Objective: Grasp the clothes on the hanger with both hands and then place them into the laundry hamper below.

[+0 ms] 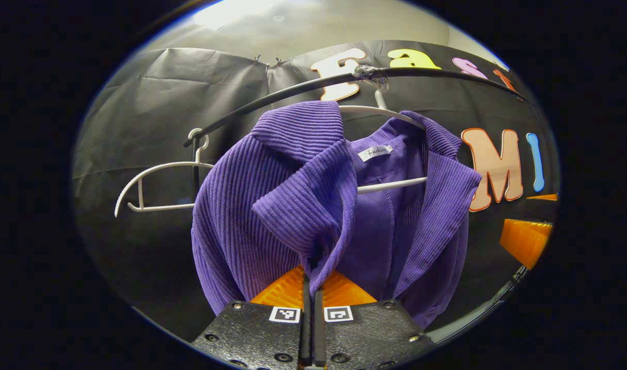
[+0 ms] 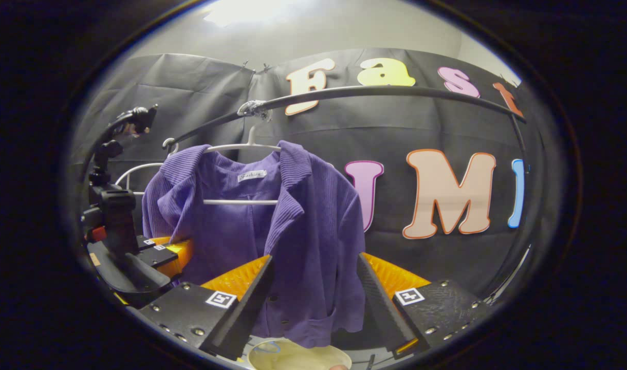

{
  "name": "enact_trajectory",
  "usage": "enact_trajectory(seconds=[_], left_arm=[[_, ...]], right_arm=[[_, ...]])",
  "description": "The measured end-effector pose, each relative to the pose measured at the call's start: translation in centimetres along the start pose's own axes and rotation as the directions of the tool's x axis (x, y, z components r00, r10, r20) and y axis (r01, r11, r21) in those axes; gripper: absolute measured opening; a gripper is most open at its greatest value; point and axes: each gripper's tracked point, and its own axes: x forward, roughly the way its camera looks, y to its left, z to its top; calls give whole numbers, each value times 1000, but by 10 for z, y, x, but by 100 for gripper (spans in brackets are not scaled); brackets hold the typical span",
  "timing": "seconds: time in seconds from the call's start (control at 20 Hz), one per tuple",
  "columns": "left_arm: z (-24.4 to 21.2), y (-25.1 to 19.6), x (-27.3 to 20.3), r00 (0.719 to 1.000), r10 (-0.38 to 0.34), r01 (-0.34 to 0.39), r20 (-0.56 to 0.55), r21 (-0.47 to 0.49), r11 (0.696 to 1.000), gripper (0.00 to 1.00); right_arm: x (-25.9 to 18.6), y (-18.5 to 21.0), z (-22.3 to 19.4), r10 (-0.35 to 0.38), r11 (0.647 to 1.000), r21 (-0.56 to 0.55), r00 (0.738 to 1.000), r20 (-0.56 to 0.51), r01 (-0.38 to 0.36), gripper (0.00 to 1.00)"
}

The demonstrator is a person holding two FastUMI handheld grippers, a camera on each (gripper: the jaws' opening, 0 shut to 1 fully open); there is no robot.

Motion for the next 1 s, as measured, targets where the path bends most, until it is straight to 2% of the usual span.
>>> enact_trajectory(seconds=[0.35, 0.4, 0.55, 0.6, 0.65, 0.75, 0.9, 0.95, 1.0], left_arm=[[8, -6, -20, 997, -78, 78, -12, 13, 997, 0], [9, -7, -24, 996, -92, 92, -15, 5, 996, 0], [20, -7, -35, 993, -120, 120, -4, -7, 993, 1], [24, -6, -38, 993, -122, 122, 3, -4, 993, 0], [28, -4, -41, 993, -122, 122, 10, 0, 993, 1], [37, -2, -46, 993, -118, 118, 23, -3, 993, 0], [50, 7, -52, 995, -95, 95, 39, -12, 995, 1], [53, 10, -53, 995, -84, 85, 44, -15, 996, 0], [57, 14, -55, 996, -72, 73, 50, -17, 997, 0]], right_arm=[[22, 32, 3, 34, 999, 31, 999, 12, -34, 96], [27, 35, 3, 36, 999, 40, 999, 12, -37, 94], [43, 44, 5, 43, 995, 95, 999, 14, -44, 96], [49, 47, 6, 44, 993, 107, 999, 13, -45, 94], [55, 47, 4, 36, 993, 108, 999, 11, -37, 99], [64, 44, 3, 10, 995, 99, 1000, 8, -11, 94], [78, 41, 1, -21, 995, 95, 1000, 1, 21, 96], [80, 39, 0, -33, 995, 92, 999, 1, 33, 94], [84, 36, -1, -46, 995, 89, 999, 0, 45, 96]])
